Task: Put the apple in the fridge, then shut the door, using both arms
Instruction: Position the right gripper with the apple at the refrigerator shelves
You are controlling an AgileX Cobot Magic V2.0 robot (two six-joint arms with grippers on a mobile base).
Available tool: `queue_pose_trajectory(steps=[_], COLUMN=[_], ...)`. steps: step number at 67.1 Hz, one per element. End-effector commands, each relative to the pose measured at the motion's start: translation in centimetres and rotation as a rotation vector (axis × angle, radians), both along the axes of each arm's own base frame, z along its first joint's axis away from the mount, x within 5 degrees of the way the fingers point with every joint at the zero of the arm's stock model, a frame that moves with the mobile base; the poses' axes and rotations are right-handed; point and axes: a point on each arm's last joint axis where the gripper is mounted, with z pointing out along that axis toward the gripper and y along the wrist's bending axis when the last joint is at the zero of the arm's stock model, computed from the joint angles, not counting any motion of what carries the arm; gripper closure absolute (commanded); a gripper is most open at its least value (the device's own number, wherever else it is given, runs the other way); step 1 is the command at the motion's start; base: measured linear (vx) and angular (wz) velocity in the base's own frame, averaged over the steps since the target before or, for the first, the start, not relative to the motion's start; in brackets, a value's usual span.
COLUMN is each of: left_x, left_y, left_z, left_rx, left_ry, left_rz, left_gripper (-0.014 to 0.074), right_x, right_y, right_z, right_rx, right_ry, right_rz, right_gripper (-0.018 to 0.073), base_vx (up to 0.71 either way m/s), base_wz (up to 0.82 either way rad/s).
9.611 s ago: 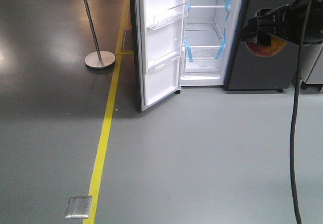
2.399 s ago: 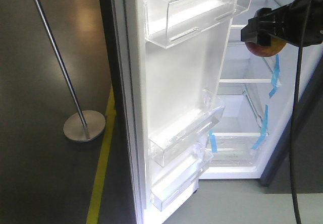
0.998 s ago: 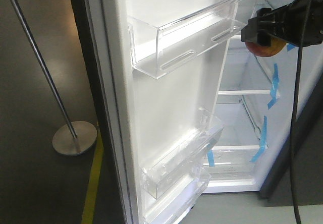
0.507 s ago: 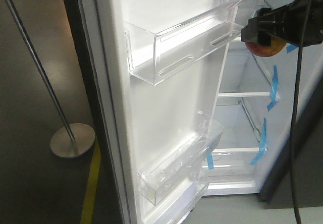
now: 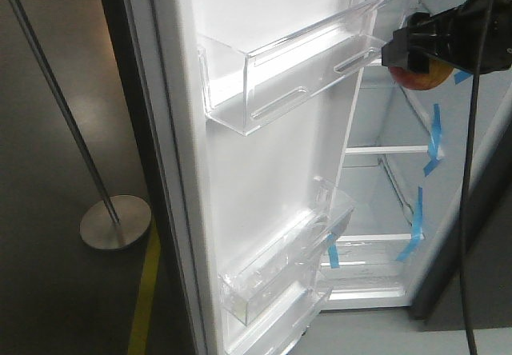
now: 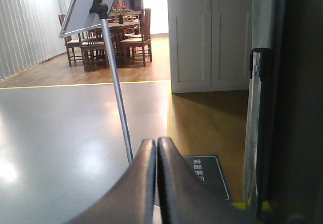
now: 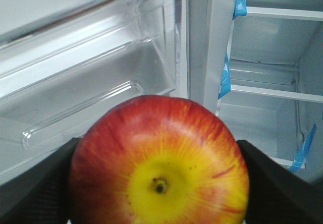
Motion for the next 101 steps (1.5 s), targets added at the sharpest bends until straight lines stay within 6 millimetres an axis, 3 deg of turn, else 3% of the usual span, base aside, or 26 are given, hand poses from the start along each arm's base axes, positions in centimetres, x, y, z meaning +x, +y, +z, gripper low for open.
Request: queue_pose_trajectory(steps=[1,101], left_x=[-0.05,-0.05], left_y=[-0.22,-0.23], left_z=[0.14,0.18], left_rx=[0.006,0.001], left_ry=[-0.063,-0.067], left_rz=[-0.025,-0.026], left_gripper=[0.0604,0.0604], right_x=[-0.72,-0.71], right_y=[-0.08,-0.03], right_z=[2.65,2.69], right_rx=[0.023,0.032], right_ry=[-0.134,-0.136], right_rz=[-0.010,-0.010], right_gripper=[0.0454,0.0454], base_vx=[0.00,0.00], base_wz=[0.00,0.00])
